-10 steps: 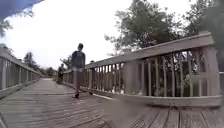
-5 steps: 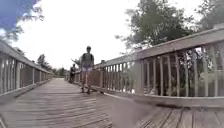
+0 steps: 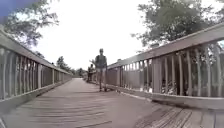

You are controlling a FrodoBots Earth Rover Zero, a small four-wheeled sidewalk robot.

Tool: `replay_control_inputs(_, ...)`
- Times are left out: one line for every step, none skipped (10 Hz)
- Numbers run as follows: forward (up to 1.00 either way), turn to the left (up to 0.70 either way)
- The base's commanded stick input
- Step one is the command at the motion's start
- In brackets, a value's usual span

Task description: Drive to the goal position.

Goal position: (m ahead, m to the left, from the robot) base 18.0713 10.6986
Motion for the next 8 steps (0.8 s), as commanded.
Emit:
replay_control_inputs(0.0, 0.0)
replay_control_inputs(0.0, 0.0)
replay_control_inputs(0.0, 0.0)
replay_control_inputs(0.0, 0.0)
replay_control_inputs(0.0, 0.0)
replay_control_inputs(0.0, 0.0)
replay_control_inputs(0.0, 0.0)
replay_control_inputs(0.0, 0.0)
